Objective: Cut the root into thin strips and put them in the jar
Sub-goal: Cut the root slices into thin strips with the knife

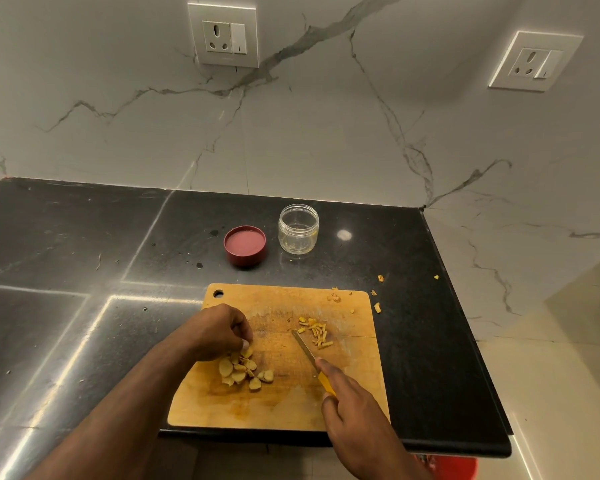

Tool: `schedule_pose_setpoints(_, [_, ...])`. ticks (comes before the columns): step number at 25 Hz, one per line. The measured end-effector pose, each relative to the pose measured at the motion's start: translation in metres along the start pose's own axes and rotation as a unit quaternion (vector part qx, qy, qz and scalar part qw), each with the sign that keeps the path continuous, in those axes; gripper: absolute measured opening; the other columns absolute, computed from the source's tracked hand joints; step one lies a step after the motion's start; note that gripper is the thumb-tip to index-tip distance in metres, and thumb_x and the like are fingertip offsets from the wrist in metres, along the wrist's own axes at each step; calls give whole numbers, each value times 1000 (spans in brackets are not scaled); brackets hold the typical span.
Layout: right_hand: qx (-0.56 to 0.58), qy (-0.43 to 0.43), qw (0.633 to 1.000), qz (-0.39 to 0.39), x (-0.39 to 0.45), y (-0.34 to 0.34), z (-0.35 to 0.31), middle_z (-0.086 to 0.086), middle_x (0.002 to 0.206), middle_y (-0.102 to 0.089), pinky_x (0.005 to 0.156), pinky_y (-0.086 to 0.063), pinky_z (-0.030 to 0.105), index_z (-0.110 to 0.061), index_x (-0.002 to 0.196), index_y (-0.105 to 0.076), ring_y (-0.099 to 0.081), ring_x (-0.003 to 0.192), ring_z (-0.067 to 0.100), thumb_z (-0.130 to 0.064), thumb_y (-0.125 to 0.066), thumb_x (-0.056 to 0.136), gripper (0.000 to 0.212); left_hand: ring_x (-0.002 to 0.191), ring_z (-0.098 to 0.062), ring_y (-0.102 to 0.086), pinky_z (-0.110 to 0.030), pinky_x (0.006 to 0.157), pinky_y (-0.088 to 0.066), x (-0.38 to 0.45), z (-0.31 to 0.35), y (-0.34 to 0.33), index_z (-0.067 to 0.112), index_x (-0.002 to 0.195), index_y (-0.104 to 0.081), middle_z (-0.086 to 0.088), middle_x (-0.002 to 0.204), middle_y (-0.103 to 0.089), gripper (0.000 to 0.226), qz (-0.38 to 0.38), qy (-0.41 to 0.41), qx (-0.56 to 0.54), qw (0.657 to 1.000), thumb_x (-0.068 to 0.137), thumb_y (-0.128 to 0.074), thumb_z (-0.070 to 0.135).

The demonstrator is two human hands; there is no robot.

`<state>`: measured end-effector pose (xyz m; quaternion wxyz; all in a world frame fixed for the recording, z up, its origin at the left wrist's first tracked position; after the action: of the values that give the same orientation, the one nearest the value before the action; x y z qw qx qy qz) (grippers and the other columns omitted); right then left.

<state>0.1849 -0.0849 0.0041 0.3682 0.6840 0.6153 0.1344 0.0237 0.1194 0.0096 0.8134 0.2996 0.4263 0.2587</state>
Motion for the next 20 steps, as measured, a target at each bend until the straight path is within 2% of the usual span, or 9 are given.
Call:
schedule_pose_setpoints(9, [1, 5, 1000, 4, 0, -1, 1, -17, 147, -40, 103, -29, 10, -39, 152, -25, -37, 119, -8, -29, -38, 103, 52, 83, -6, -59, -15, 61, -40, 0, 5, -1, 27, 90, -66, 9, 90, -65, 9, 8, 5, 31, 999, 91, -72, 20])
schedule_pose_setpoints(14, [3, 3, 1000, 1, -1, -2, 2, -18, 147, -38, 103, -29, 11, -40, 152, -24, -37, 121, -7, -30, -37, 103, 52, 87, -7, -61, -16, 65, -43, -1, 5, -1, 23, 96, -69, 8, 94, -67, 12, -5, 10, 28, 1000, 88, -76, 20])
schedule_pose_setpoints(20, [5, 2, 1000, 3, -1, -3, 2, -18, 148, -37, 107, -29, 14, -40, 151, -25, -37, 126, -5, -30, -36, 102, 51, 87, -9, -60, -18, 64, -42, -1, 8, -3, 25, 89, -65, 6, 93, -66, 11, 8, -7, 30, 999, 88, -73, 18])
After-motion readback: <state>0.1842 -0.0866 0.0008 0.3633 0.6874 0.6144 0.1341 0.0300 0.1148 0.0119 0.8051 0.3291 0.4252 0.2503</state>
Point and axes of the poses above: each hand's wrist, its own x-axis towards the middle knuckle, its own y-axis out of the back of the hand, z = x × y, the point moved 4 cm from there along x, towards the middle knuckle
